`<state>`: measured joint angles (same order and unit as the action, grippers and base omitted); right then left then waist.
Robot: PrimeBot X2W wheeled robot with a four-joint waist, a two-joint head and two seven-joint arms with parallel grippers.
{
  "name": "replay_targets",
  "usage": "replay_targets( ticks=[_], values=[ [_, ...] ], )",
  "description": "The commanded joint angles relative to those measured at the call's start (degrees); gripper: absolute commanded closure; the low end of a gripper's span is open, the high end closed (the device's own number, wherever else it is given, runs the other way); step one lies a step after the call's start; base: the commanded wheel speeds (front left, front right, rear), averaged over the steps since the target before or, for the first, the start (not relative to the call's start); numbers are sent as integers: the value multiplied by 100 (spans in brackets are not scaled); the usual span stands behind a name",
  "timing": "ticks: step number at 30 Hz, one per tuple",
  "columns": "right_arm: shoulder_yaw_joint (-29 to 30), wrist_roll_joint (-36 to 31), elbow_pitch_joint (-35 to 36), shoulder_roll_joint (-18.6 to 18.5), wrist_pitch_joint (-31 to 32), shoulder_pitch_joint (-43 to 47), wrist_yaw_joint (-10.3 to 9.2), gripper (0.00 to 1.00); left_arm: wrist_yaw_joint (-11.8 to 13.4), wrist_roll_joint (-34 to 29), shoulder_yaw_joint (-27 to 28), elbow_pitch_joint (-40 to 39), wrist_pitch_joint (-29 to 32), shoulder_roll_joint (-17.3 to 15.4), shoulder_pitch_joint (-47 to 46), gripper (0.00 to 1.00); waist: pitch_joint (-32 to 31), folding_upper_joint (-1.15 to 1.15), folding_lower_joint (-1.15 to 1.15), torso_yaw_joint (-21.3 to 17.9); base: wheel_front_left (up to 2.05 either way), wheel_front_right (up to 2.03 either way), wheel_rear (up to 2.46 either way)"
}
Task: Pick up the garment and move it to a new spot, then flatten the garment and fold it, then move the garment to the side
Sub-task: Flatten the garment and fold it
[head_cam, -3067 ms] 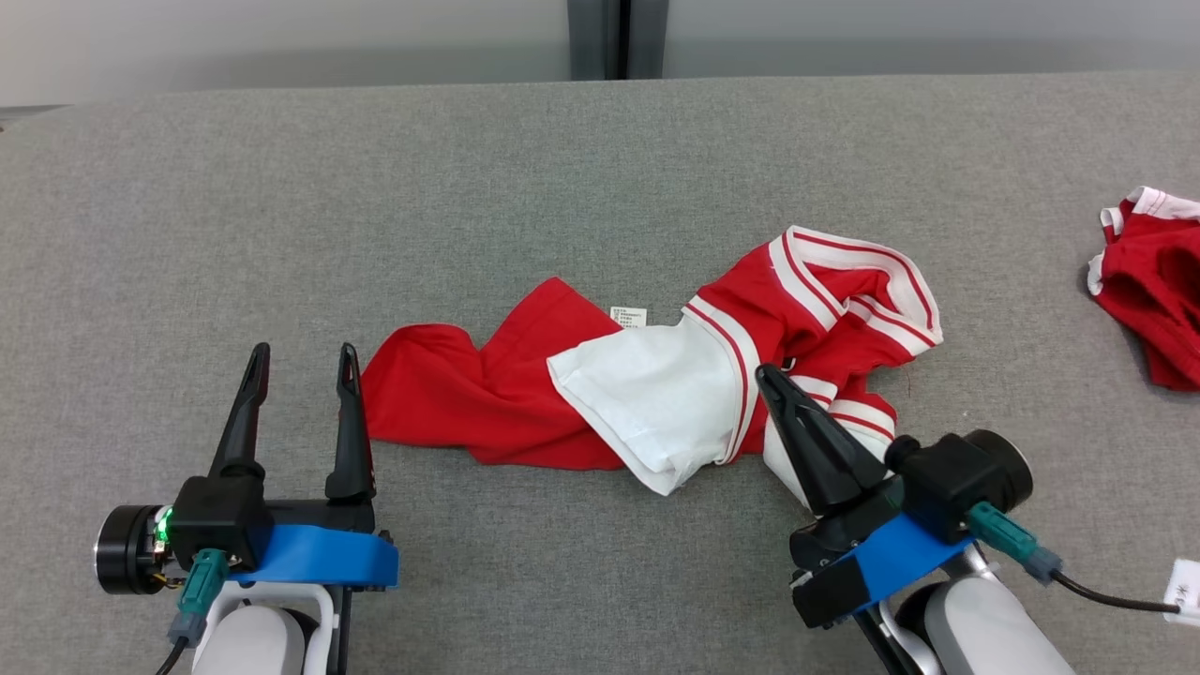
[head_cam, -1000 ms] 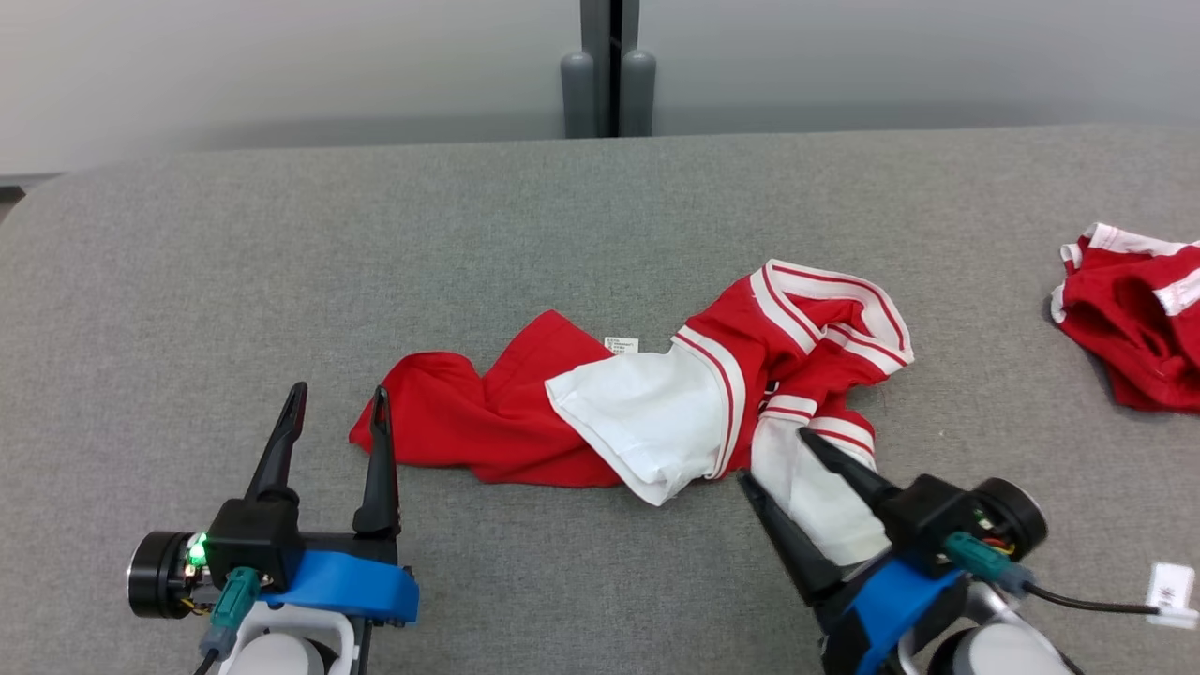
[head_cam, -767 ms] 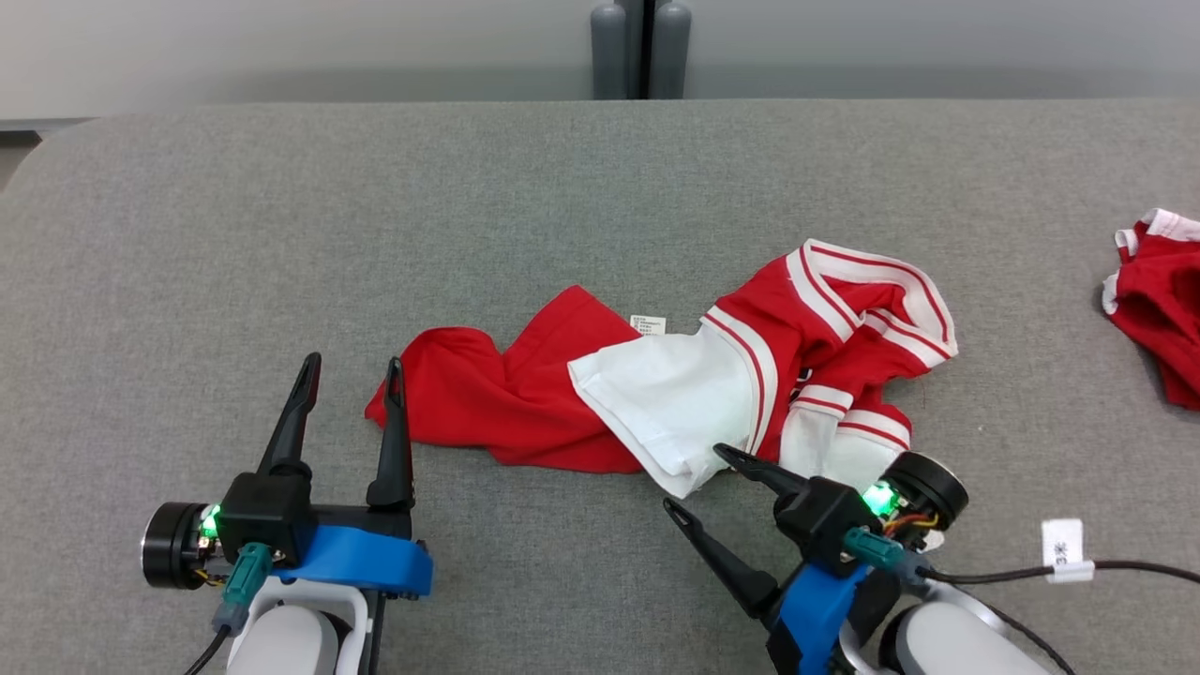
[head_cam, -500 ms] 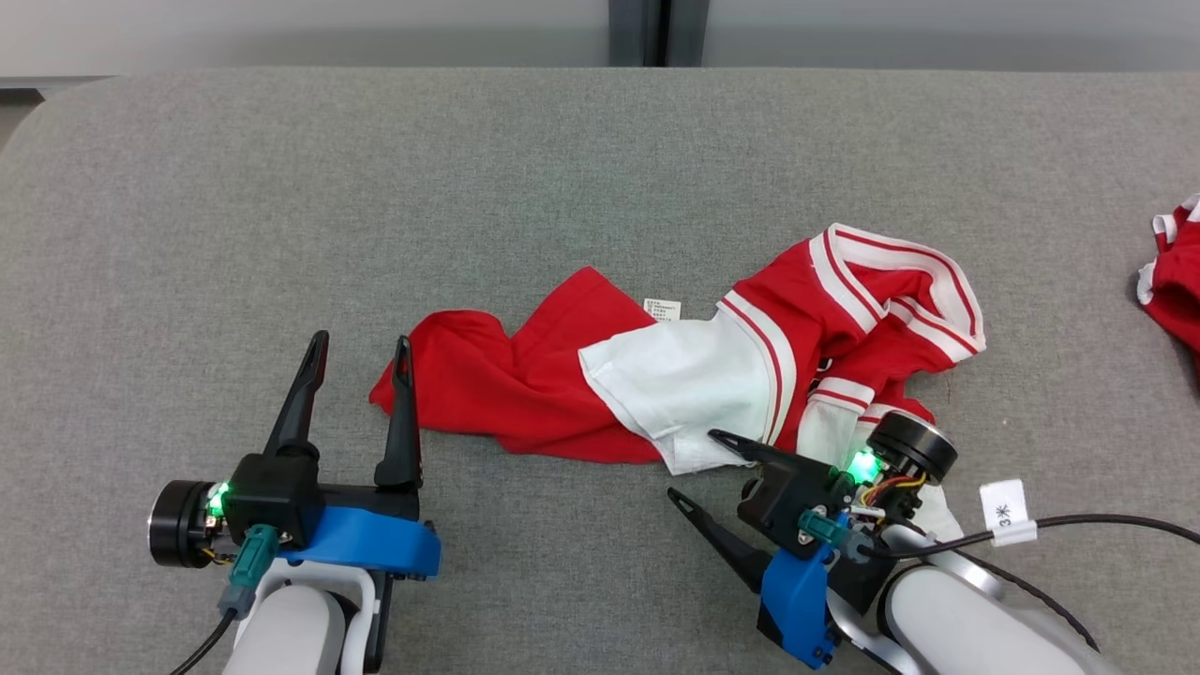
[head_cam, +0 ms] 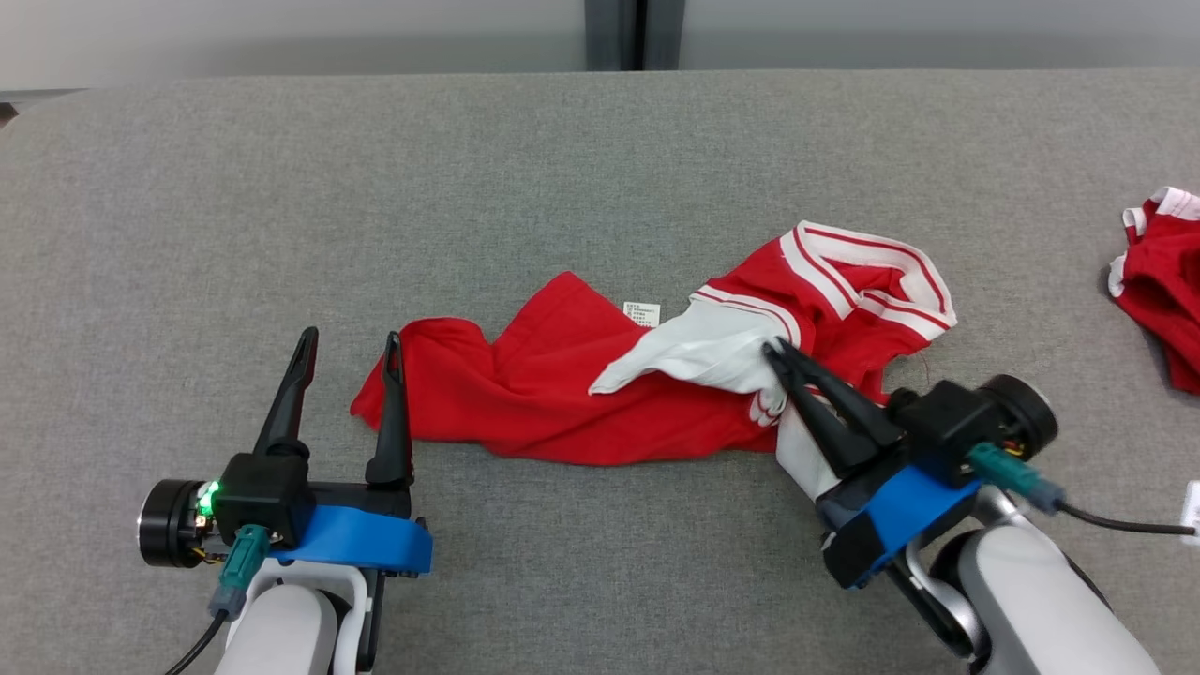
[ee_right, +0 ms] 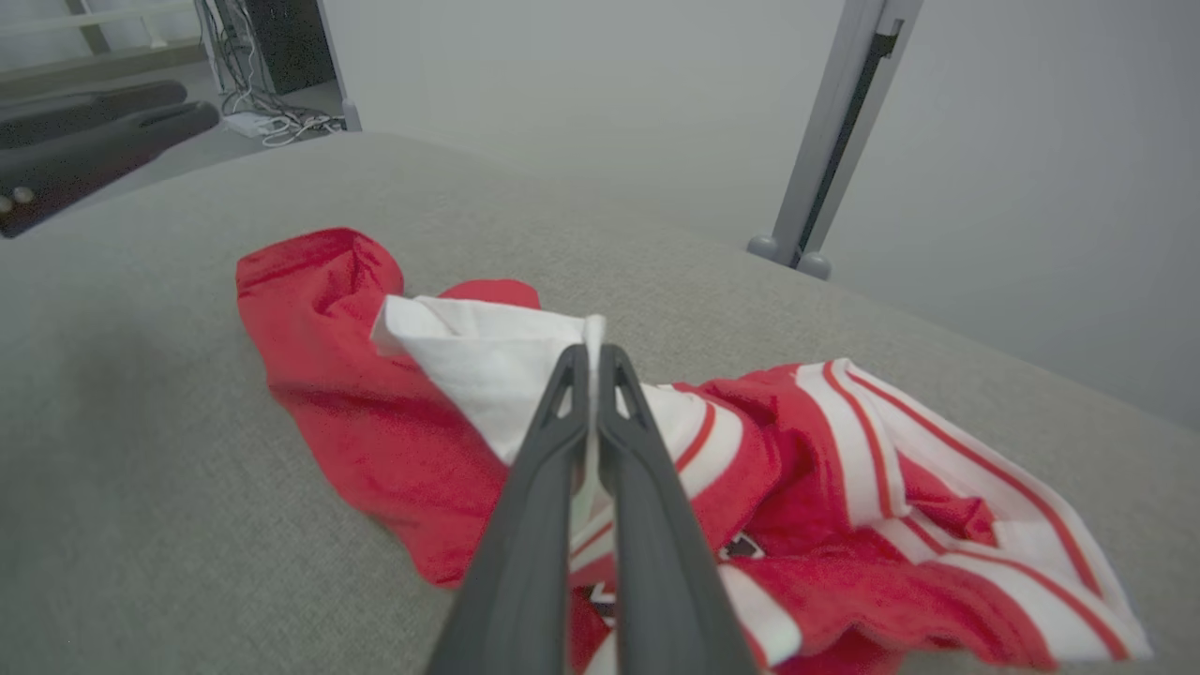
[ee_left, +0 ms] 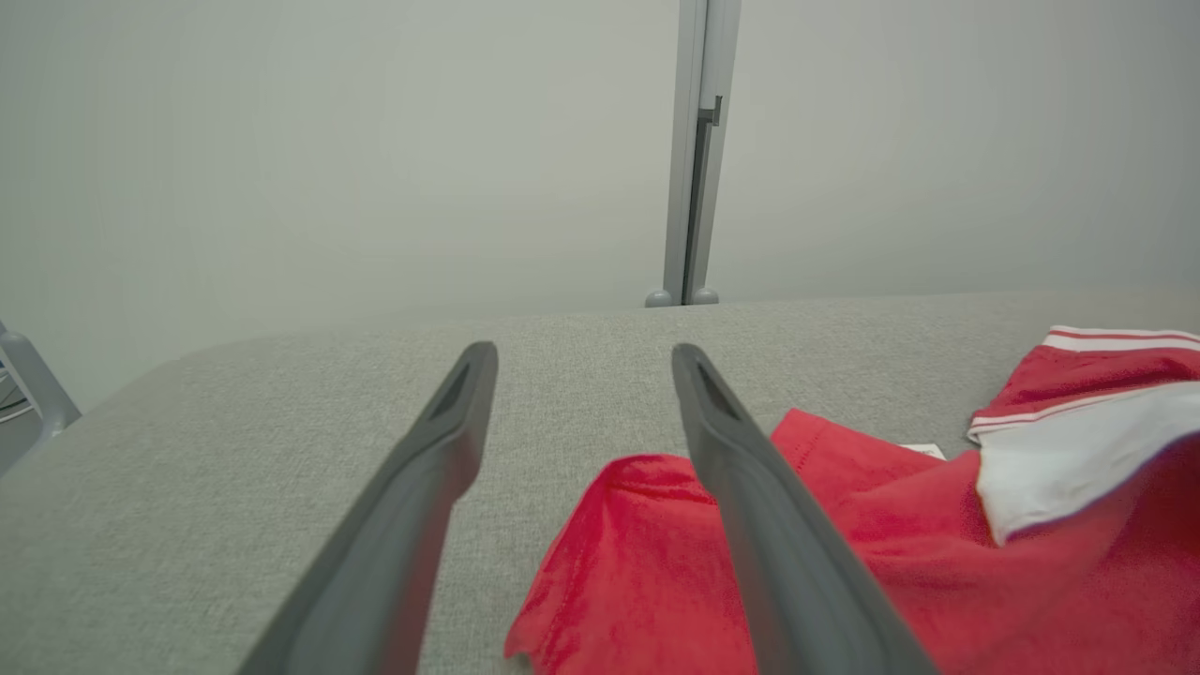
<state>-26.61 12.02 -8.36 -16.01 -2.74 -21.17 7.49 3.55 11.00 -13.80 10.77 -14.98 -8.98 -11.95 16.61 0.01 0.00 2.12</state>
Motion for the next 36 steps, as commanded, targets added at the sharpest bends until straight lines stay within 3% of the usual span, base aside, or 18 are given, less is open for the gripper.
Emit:
replay_targets(
  ticks=[1,7,11,17,18,19,20,23,26,36],
  values=[
    [263,55,59,87,-113,167,1,100,0,-15,30,-18,-24,-40,35,0,-34,-1,0,-42,0,0,0],
    [1996,446,35,900,-552,903,1,100,-4,-37,74,-41,-25,-87,111,0,-117,-1,0,-188,0,0,0],
    [2925,877,-187,1228,-730,1316,2,100,-28,-36,58,-24,-25,-99,132,0,-165,-1,0,-240,0,0,0],
    [3163,2375,-830,1310,-967,1708,2,100,-12,-27,48,-30,-25,-123,185,0,-184,-1,0,-295,0,0,0],
    [3126,2440,-942,1308,-1015,1724,2,67,-5,-20,51,-31,-25,-126,193,0,-186,-1,0,-308,0,0,0],
    [3117,2560,-1012,1303,-1062,1713,2,19,1,-15,50,-34,-25,-127,200,0,-184,-1,0,-314,0,0,0],
    [3100,2635,-1066,1302,-1101,1703,2,0,5,-9,48,-33,-26,-130,206,0,-185,-1,0,-317,0,0,0],
    [3085,2457,-1014,1304,-1201,1714,2,0,1,7,24,-3,-26,-126,218,0,-215,-1,0,-305,0,0,0],
    [2961,1755,-701,1214,-1237,1888,2,0,-2,35,10,38,-26,-113,248,0,-280,-1,0,-280,0,0,0],
    [2700,123,777,892,-1169,2165,1,0,48,80,37,123,-26,-176,515,0,-614,-1,0,-285,0,0,0]
  ],
)
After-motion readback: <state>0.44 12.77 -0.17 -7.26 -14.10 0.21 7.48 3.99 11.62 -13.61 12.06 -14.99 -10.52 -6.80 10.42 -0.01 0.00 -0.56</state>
